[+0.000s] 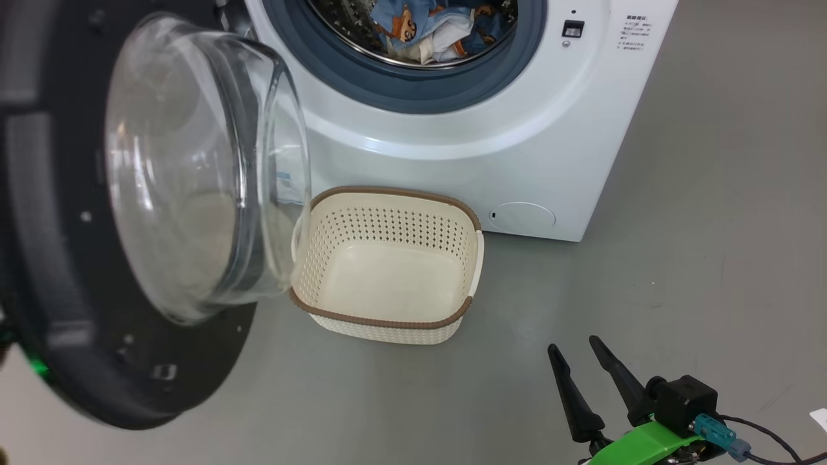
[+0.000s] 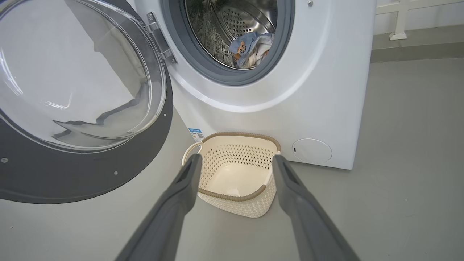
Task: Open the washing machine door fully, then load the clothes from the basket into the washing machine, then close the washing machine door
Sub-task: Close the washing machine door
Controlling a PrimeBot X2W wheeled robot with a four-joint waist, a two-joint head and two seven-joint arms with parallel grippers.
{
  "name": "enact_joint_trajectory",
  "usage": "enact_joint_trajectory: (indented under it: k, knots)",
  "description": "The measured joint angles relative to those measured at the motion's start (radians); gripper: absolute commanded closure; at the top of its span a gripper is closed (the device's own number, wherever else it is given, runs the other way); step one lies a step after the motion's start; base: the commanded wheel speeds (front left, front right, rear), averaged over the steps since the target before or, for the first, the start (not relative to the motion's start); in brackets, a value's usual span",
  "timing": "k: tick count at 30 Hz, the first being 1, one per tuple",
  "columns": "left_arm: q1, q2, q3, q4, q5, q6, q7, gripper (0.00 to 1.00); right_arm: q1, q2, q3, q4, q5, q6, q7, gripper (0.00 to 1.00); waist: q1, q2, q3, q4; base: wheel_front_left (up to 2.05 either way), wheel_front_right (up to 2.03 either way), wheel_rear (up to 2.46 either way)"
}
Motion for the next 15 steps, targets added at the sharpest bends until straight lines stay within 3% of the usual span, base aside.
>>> enact_joint_trajectory:
  k: [7,15]
  knots:
    - [0.056,-0.115,-0.035,-0.147,-0.022,0.01,0.006,1.0,0.0,0.0,0.003,0.001,0.007,0.0,0.0,0.0,0.0,0.0,0.004,-0.008,0.0,0.0,0.0]
    - [0.066,-0.232,-0.086,-0.221,-0.014,-0.023,-0.04,1.0,-0.003,0.0,0.011,0.0,0.015,0.0,0.0,0.0,0.0,0.0,0.009,-0.026,0.0,0.0,0.0]
